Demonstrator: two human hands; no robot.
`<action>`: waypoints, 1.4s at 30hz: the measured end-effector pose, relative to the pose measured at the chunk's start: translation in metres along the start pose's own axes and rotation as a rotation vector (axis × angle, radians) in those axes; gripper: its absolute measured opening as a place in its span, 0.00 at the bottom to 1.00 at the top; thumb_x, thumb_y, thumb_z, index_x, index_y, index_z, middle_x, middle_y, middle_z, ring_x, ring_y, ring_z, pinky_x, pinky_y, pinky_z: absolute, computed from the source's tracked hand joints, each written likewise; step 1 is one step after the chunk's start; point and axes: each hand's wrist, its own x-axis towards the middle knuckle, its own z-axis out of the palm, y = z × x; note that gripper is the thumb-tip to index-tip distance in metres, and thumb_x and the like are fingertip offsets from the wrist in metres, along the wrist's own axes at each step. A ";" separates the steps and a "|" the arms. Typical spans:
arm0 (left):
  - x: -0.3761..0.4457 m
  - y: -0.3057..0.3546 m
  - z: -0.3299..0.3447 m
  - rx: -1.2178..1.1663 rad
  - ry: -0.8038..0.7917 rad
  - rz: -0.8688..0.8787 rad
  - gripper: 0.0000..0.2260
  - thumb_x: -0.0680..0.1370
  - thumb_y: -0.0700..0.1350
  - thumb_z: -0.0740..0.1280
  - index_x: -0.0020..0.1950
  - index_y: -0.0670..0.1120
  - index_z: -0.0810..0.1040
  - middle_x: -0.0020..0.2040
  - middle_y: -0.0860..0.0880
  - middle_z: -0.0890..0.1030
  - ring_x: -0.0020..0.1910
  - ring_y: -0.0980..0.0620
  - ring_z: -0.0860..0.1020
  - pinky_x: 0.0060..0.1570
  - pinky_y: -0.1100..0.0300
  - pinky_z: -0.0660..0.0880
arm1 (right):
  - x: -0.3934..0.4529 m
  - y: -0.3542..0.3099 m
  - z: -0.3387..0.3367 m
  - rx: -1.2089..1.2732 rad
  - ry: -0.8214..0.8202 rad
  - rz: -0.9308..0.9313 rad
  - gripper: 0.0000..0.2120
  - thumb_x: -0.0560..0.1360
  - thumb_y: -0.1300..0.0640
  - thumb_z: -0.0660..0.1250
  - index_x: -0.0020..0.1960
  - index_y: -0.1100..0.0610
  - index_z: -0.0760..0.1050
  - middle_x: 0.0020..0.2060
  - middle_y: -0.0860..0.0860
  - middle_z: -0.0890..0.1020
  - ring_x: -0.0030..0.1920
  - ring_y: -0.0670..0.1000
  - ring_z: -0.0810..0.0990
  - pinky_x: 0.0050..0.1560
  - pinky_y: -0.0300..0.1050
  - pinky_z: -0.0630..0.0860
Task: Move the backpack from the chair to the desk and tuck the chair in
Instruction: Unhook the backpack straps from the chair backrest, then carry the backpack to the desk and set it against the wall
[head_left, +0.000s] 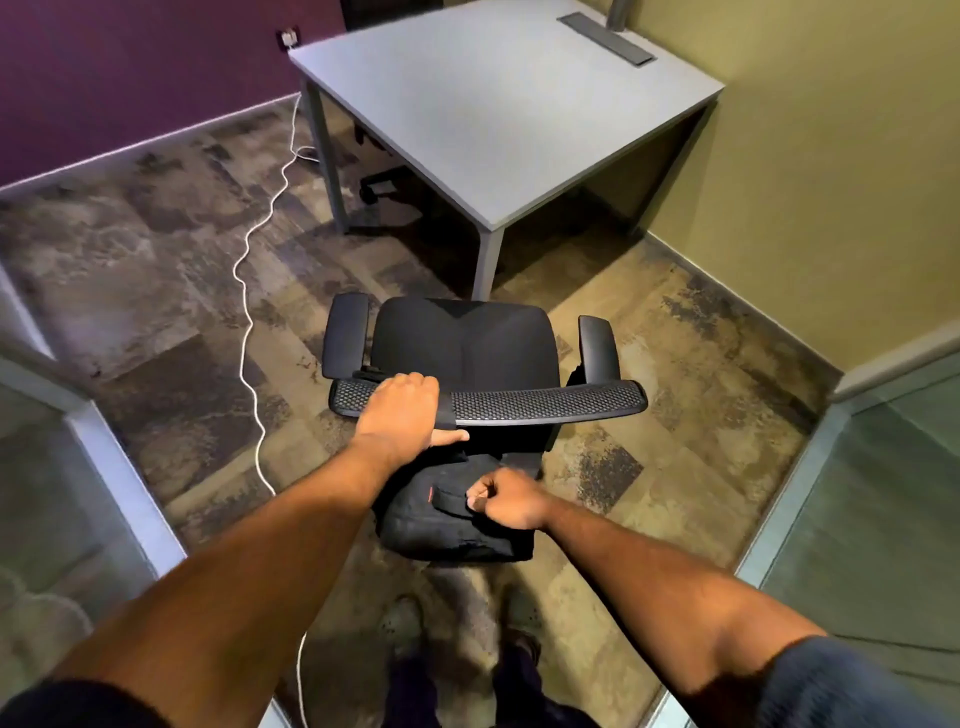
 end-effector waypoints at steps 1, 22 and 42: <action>0.000 0.001 0.000 0.006 0.006 0.001 0.36 0.71 0.74 0.66 0.59 0.42 0.75 0.56 0.42 0.80 0.57 0.42 0.78 0.59 0.49 0.74 | 0.000 -0.002 0.001 -0.040 -0.013 -0.008 0.05 0.80 0.51 0.70 0.46 0.48 0.82 0.57 0.48 0.88 0.61 0.49 0.84 0.64 0.43 0.77; -0.014 -0.059 -0.025 -0.229 -0.068 0.026 0.49 0.64 0.86 0.44 0.69 0.54 0.71 0.59 0.44 0.77 0.61 0.41 0.73 0.60 0.47 0.72 | -0.052 -0.041 -0.016 -0.051 0.011 -0.070 0.22 0.82 0.45 0.69 0.31 0.51 0.80 0.23 0.46 0.72 0.27 0.45 0.70 0.38 0.47 0.65; -0.102 -0.094 0.000 -0.218 -0.050 -0.179 0.21 0.82 0.65 0.58 0.52 0.47 0.69 0.55 0.42 0.81 0.54 0.39 0.80 0.44 0.49 0.72 | -0.072 -0.068 0.008 -0.187 0.040 -0.187 0.25 0.78 0.43 0.72 0.30 0.54 0.66 0.27 0.48 0.68 0.29 0.49 0.67 0.36 0.47 0.63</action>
